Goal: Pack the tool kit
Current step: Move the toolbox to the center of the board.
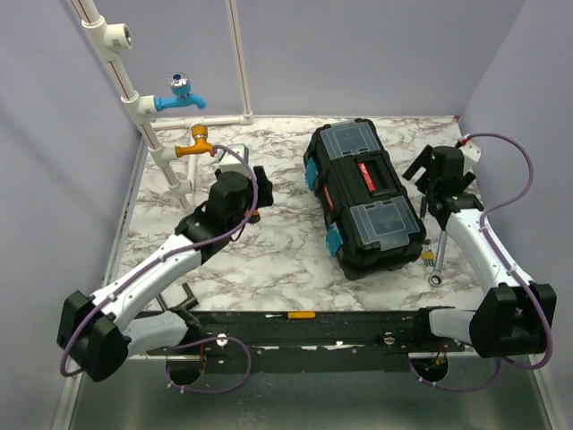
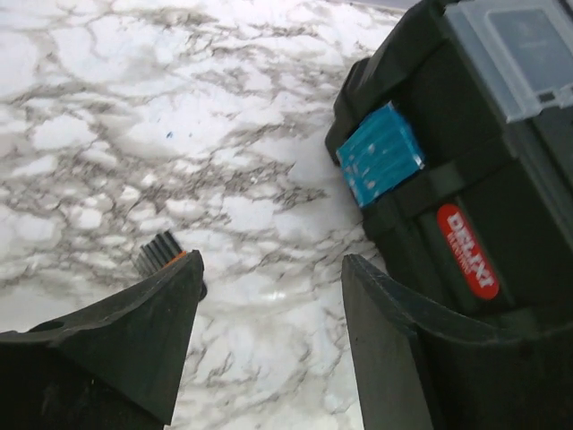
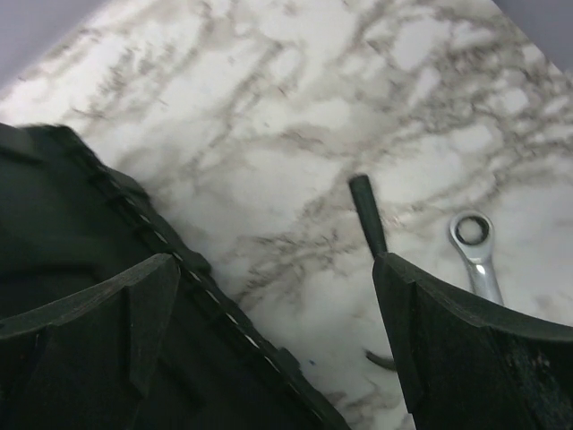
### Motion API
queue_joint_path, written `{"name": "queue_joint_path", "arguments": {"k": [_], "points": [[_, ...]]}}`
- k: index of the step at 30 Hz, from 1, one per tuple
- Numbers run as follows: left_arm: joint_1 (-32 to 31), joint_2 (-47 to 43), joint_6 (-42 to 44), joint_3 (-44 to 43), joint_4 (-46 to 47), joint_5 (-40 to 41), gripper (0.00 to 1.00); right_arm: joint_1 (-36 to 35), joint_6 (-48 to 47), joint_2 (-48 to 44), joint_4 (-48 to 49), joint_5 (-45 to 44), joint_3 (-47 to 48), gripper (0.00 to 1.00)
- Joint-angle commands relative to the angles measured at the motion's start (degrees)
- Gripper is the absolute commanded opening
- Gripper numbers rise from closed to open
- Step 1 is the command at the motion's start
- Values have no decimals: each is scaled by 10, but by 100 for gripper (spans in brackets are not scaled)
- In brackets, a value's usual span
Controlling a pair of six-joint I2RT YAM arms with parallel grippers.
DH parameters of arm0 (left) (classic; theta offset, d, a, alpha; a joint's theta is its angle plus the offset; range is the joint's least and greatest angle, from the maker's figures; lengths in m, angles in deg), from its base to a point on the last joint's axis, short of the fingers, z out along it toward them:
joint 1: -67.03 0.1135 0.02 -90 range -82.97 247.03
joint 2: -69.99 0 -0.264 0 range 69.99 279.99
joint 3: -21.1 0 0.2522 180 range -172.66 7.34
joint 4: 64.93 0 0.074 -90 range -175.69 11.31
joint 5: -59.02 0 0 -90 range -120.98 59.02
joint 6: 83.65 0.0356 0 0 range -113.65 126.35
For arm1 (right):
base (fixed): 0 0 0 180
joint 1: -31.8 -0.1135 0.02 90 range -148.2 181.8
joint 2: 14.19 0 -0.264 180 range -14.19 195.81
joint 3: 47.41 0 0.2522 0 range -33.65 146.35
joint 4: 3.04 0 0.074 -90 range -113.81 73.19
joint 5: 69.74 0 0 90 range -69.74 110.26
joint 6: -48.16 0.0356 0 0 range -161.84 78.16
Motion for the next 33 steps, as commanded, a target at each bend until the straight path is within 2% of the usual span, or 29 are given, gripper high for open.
{"name": "queue_joint_path", "arguments": {"k": [1,3,5,7,9,13,16,19,21,23,25,28,30,33], "points": [[1,-109,35,109,54,-4,70,3,38,-58,-36,-60,-68,100],[1,-150,37,150,50,14,81,3,43,-96,-40,-26,-103,100],[3,-181,41,184,44,29,90,3,27,-118,-10,67,-145,100],[11,-205,41,219,47,34,95,0,46,-107,11,182,-162,97],[32,-224,33,250,54,20,96,-30,57,-79,59,230,-171,96],[108,-236,24,292,79,-32,96,-106,48,-14,82,179,-124,99],[130,-250,39,310,91,-12,96,-106,52,-6,106,177,-118,100],[142,-271,48,333,114,19,96,-104,22,-10,116,131,-112,100],[144,-280,67,344,130,59,96,-83,10,-10,117,101,-108,100],[144,-279,93,362,179,104,96,-38,2,-9,141,117,-116,100],[144,-266,109,366,206,116,96,-1,-32,-19,211,127,-155,100],[145,-230,125,346,209,126,96,1,-112,-72,434,82,-294,100],[147,-215,147,341,222,145,96,1,-173,-80,584,94,-385,100],[155,-214,171,345,238,131,96,1,-220,-58,692,133,-450,100]]}}
